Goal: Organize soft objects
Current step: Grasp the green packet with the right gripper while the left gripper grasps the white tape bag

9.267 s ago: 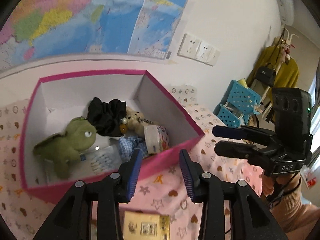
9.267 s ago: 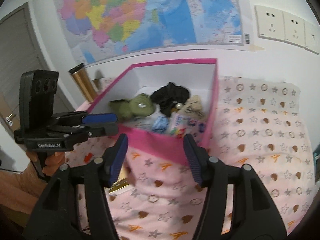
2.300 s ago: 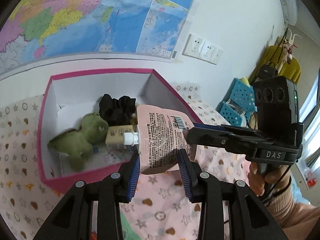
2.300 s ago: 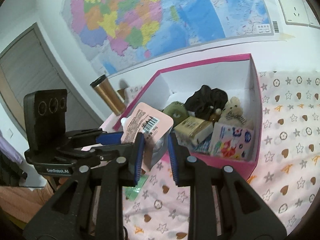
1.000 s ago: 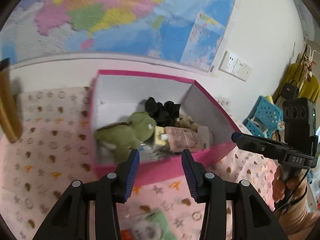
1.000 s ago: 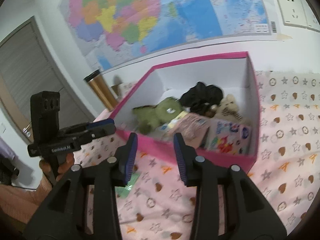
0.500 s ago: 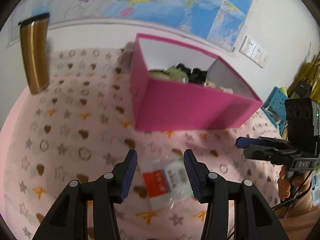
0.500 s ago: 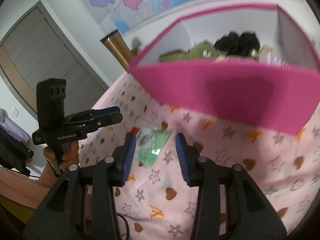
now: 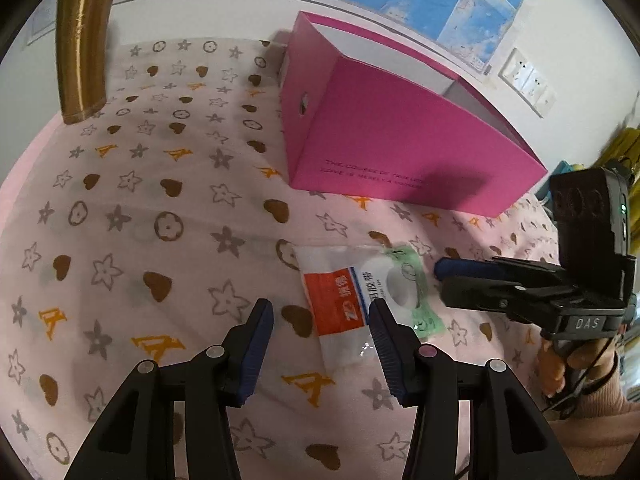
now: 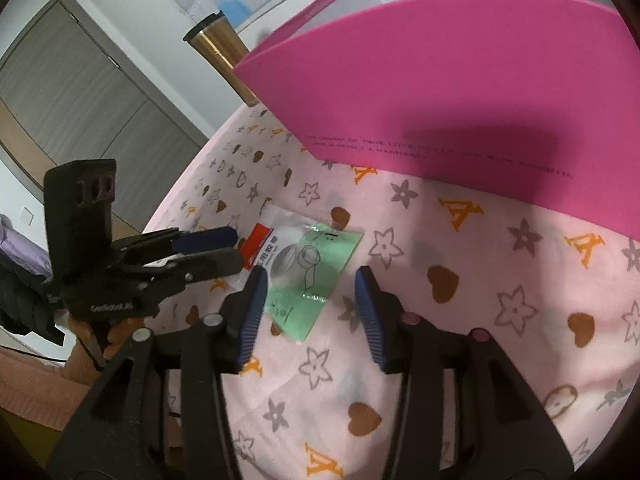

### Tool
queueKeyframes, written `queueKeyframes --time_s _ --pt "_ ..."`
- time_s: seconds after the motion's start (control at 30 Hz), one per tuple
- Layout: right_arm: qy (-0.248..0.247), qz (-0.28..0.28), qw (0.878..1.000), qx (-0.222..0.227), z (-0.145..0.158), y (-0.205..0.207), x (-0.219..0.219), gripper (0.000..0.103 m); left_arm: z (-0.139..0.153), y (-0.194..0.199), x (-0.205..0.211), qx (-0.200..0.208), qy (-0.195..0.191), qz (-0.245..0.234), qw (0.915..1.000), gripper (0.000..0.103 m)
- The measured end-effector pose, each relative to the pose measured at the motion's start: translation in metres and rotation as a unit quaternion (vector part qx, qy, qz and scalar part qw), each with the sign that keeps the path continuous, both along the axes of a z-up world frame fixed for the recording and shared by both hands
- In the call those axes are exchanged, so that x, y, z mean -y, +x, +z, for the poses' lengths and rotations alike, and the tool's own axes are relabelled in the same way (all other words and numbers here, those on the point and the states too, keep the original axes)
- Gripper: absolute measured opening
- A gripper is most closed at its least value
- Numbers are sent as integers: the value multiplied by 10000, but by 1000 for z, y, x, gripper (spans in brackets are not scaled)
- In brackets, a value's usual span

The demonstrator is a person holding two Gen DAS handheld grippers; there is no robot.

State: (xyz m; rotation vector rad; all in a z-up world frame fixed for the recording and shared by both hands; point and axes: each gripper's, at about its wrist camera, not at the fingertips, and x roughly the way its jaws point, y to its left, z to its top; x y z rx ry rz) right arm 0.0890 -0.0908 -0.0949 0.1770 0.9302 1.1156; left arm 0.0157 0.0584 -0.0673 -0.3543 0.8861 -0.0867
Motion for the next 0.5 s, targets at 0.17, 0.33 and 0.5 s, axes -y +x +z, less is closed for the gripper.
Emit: queueKeyframes --time_s 0.17,0.33,0.5 --pt "36 -5 10000 17 0 6 -7 50 1 3 4 -6 -65 -167 9998 56" --pt "181 45 9998 -58 -2 8 -11 50 1 6 11 31 -217 -432 9988 56" --pt "329 -14 9993 -150 -4 8 -3 50 1 6 14 57 -344 -540 9979 56"
